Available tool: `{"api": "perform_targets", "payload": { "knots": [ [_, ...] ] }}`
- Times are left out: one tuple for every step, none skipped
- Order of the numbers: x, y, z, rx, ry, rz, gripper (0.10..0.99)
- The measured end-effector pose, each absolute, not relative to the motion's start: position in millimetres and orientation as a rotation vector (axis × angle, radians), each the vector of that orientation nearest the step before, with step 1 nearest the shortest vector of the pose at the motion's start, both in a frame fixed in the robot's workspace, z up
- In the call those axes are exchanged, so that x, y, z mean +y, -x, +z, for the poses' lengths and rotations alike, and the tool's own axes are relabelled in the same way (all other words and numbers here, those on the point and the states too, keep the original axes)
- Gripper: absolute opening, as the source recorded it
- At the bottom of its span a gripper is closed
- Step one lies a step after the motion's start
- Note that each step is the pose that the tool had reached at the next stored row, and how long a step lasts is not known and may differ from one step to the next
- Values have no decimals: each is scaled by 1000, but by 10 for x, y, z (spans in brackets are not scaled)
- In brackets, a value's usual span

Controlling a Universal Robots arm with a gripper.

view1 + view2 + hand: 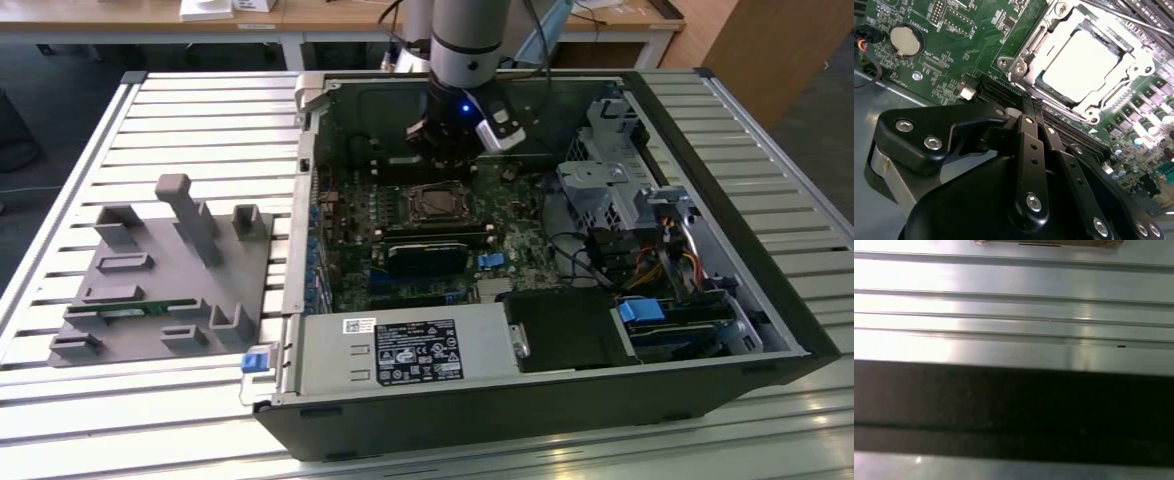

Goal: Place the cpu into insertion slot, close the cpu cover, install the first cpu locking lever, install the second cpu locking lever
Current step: 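Install the first cpu locking lever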

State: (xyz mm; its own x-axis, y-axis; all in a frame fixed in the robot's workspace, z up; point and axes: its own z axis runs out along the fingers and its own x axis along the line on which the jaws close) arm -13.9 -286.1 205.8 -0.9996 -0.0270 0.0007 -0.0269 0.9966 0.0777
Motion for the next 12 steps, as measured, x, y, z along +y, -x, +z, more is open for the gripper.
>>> {"api": "perform_targets", "payload": {
  "knots": [
    [-2861,139,2074,-3137,-42,-123,118],
    [-2861,139,2088,-3137,-42,-124,118],
    [-2861,139,2101,-3137,-43,-126,118],
    [-2861,139,2112,-3137,-42,-129,118],
    [-2861,139,2119,-3137,-42,-132,118],
    [-2861,140,2125,-3137,-42,-134,118],
    [-2861,142,2129,-3137,-42,-136,118],
    [-2861,147,2130,-3137,-42,-140,118],
    [-2861,155,2131,-3137,-43,-143,118],
    [-2861,166,2133,-3136,-42,-147,118],
    [-2861,177,2134,-3136,-42,-151,118],
    [-2861,187,2135,-3136,-42,-155,118]
  ]
}}
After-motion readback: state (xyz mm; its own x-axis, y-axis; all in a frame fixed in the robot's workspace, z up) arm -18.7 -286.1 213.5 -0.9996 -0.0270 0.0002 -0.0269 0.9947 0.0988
